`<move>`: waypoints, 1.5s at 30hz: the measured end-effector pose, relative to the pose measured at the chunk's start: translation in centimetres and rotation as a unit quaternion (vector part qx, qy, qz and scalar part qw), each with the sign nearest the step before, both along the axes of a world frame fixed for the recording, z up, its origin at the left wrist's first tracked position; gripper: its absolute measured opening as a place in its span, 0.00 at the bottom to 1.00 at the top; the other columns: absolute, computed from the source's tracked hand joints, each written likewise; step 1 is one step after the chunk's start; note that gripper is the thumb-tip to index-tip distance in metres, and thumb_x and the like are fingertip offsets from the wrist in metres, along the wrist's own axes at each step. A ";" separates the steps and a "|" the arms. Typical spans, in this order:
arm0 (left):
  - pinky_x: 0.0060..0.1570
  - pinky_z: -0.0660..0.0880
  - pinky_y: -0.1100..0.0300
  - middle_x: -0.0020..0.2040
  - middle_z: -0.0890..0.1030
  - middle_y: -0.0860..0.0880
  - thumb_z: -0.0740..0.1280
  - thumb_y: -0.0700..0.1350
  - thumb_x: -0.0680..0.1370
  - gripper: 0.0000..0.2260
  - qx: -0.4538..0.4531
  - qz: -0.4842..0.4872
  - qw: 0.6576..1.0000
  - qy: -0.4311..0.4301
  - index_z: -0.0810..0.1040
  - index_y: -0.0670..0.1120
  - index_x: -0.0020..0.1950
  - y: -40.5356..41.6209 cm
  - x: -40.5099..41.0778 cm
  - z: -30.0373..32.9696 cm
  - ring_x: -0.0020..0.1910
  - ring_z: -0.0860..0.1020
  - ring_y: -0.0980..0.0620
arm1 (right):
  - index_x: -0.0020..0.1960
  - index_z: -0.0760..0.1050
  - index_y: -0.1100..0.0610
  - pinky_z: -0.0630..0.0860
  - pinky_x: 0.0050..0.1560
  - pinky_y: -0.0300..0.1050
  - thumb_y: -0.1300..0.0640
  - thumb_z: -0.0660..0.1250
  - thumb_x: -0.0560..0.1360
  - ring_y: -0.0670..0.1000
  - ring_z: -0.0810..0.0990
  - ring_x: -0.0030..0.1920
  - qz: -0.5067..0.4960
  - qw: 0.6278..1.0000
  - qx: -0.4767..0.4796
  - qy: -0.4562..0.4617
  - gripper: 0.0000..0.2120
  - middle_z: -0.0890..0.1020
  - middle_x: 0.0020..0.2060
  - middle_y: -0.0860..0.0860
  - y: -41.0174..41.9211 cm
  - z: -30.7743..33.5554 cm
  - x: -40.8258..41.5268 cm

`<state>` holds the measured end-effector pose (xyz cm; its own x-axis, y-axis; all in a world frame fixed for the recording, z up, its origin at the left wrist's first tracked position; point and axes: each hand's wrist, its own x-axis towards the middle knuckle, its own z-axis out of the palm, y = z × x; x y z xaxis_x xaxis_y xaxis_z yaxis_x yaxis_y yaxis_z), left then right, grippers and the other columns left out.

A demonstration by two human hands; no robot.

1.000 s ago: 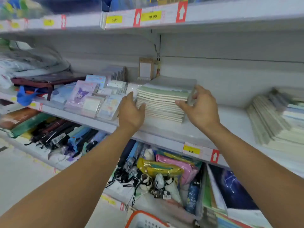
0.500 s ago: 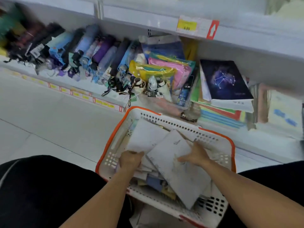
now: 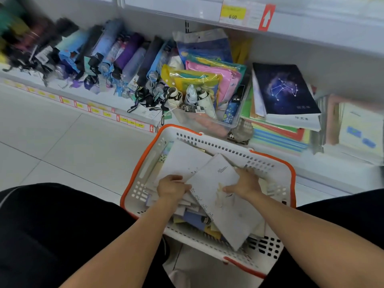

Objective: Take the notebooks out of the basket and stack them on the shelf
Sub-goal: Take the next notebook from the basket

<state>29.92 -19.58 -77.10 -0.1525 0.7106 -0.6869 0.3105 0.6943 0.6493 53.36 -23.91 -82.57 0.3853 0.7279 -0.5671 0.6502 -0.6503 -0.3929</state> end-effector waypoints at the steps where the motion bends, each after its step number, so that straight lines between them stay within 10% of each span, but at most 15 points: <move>1: 0.54 0.80 0.51 0.43 0.83 0.47 0.79 0.35 0.65 0.15 0.005 0.011 1.000 -0.011 0.79 0.46 0.46 0.0 0.0 -0.1 0.47 0.82 0.46 | 0.72 0.70 0.48 0.70 0.67 0.54 0.37 0.79 0.54 0.62 0.62 0.71 0.005 1.000 -0.001 -0.007 0.48 0.65 0.71 0.58 0.1 0.2 -0.1; 13: 0.52 0.81 0.47 0.55 0.84 0.44 0.70 0.39 0.77 0.15 -0.162 -0.044 0.946 -0.278 0.76 0.42 0.63 -3.9 2.2 -1.1 0.54 0.82 0.43 | 0.68 0.73 0.51 0.76 0.54 0.45 0.33 0.78 0.52 0.53 0.76 0.61 -0.005 0.999 0.040 0.019 0.49 0.76 0.63 0.52 0.0 0.3 -0.8; 17: 0.47 0.82 0.49 0.55 0.83 0.43 0.70 0.40 0.77 0.13 -0.108 -0.017 0.977 -0.183 0.78 0.40 0.61 -4.0 2.8 -1.4 0.51 0.82 0.44 | 0.62 0.77 0.51 0.76 0.52 0.44 0.33 0.78 0.53 0.50 0.79 0.57 -0.014 0.998 0.051 0.041 0.41 0.79 0.58 0.47 0.6 0.0 -1.2; 20: 0.48 0.80 0.51 0.49 0.82 0.45 0.68 0.38 0.78 0.09 -0.008 0.075 0.989 -0.124 0.77 0.41 0.58 -1.9 1.8 0.1 0.48 0.81 0.45 | 0.44 0.75 0.47 0.71 0.39 0.39 0.40 0.76 0.66 0.51 0.78 0.47 -0.053 0.994 0.072 0.056 0.16 0.78 0.43 0.48 1.4 0.4 -0.9; 27: 0.56 0.78 0.42 0.55 0.83 0.45 0.71 0.34 0.74 0.17 0.090 0.130 0.981 -0.111 0.78 0.43 0.62 2.0 -2.7 1.3 0.54 0.81 0.43 | 0.66 0.72 0.55 0.76 0.56 0.47 0.38 0.79 0.59 0.55 0.77 0.61 -0.085 0.994 0.028 0.054 0.42 0.77 0.61 0.52 0.2 -0.7 -0.1; 32: 0.51 0.80 0.40 0.55 0.83 0.41 0.72 0.33 0.73 0.14 -0.027 0.092 0.985 -0.144 0.77 0.42 0.57 -0.5 -3.2 -1.1 0.51 0.82 0.40 | 0.58 0.77 0.59 0.73 0.45 0.44 0.48 0.79 0.66 0.56 0.80 0.52 -0.085 0.994 0.047 0.047 0.25 0.81 0.55 0.55 0.6 -0.7 0.4; 38: 0.50 0.78 0.52 0.50 0.81 0.47 0.68 0.35 0.77 0.14 0.079 0.112 0.989 -0.052 0.77 0.44 0.62 0.0 -2.0 0.5 0.48 0.80 0.46 | 0.48 0.74 0.57 0.72 0.44 0.46 0.53 0.68 0.77 0.53 0.76 0.44 -0.077 0.994 0.069 0.028 0.07 0.79 0.47 0.55 0.3 0.0 0.2; 45: 0.53 0.77 0.36 0.54 0.83 0.39 0.71 0.37 0.75 0.12 -0.009 0.159 0.967 -0.200 0.80 0.41 0.59 1.5 -4.8 0.3 0.51 0.82 0.36 | 0.59 0.73 0.59 0.78 0.52 0.47 0.51 0.82 0.62 0.54 0.80 0.53 -0.028 0.996 -0.051 0.066 0.31 0.80 0.53 0.53 -0.4 0.2 1.1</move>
<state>25.14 -18.10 -76.84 -0.0811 0.6592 -0.7476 -0.1928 0.7255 0.6606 54.48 -24.33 -82.41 0.3403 0.6435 -0.6856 0.5590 -0.7248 -0.4028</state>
